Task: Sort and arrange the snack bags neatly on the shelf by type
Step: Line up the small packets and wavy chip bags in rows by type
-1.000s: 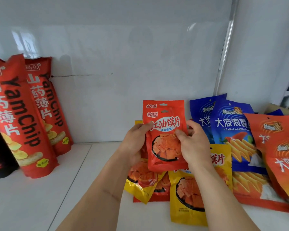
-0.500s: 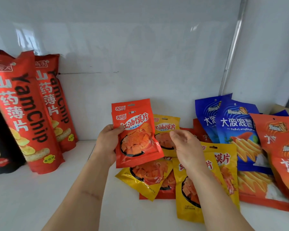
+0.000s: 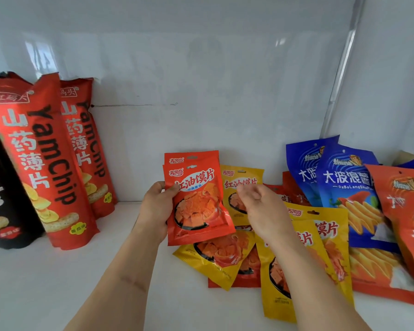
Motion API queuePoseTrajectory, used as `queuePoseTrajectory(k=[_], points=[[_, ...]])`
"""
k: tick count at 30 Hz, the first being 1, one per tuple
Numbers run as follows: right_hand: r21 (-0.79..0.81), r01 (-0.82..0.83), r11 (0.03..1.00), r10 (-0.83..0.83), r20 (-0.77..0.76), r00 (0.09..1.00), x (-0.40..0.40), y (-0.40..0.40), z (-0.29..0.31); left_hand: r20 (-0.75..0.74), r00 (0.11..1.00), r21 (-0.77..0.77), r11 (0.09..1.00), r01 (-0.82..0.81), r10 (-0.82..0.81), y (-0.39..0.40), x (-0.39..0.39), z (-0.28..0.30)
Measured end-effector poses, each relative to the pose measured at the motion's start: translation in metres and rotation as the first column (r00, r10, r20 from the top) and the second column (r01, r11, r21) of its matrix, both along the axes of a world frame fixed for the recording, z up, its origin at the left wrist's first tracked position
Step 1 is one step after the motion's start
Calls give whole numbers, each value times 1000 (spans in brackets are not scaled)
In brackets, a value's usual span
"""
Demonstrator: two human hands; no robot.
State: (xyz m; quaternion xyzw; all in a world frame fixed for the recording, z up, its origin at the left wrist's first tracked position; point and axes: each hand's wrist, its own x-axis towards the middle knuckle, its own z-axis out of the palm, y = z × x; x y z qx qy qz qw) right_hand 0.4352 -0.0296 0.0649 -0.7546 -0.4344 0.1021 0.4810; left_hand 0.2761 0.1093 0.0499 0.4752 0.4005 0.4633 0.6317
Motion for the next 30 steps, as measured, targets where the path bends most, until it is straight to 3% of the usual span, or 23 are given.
queuePoseTrajectory(k=[4, 9, 16, 22, 27, 30], points=[[-69, -106, 992, 104, -30, 994, -24, 20, 8, 17, 1000, 21, 1000, -9, 8, -3, -6, 11], [-32, -151, 988, 147, -122, 982, -50, 46, 7, 15, 997, 29, 997, -70, 69, 1, -32, 19], [-186, -192, 964, 191, -25, 981, -103, 80, -5, -150, 957, 95, 967, -236, 248, 25, -76, 1], [-261, -170, 950, 161, -57, 985, -133, 103, -36, -404, 841, 258, 927, -273, 360, 40, -96, -17], [-296, -106, 949, 89, -69, 994, -143, 112, -44, -637, 675, 392, 910, -131, 372, 42, -99, -29], [-294, -57, 954, 39, -68, 997, -147, 114, -46, -725, 520, 508, 860, -37, 451, 38, -95, -34]])
